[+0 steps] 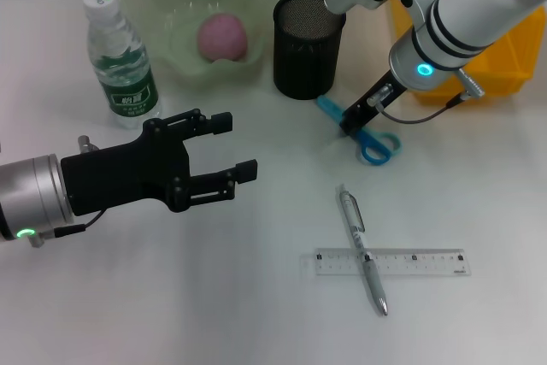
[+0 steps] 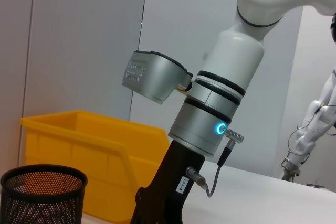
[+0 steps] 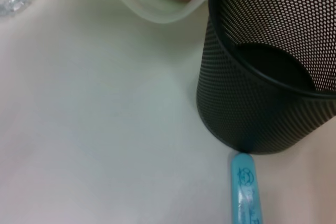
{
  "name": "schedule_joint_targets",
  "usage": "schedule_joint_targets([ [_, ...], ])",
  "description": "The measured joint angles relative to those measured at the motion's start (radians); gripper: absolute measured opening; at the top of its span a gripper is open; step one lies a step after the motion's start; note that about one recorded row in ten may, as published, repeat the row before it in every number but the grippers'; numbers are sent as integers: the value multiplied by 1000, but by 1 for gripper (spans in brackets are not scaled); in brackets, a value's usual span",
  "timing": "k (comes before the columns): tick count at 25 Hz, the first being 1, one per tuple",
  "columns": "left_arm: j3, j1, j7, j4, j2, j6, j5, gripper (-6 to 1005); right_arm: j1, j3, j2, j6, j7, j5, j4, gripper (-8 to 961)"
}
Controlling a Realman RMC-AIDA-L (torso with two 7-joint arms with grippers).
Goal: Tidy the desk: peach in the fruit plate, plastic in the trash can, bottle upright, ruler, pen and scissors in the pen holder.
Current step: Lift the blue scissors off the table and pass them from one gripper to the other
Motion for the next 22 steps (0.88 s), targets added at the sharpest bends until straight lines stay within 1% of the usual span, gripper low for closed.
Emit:
schedule_joint_targets([
  [7, 0, 0, 0, 0, 0, -1, -2, 724, -9, 0, 0, -36, -7, 0, -31, 218],
  [16, 0, 0, 0, -1, 0, -2, -3, 723, -91, -3, 1, -132, -15, 11, -199, 218],
  [22, -1, 0, 1, -1, 1, -3, -3, 722, -117, 3, -3, -190, -63, 79, -249, 218],
])
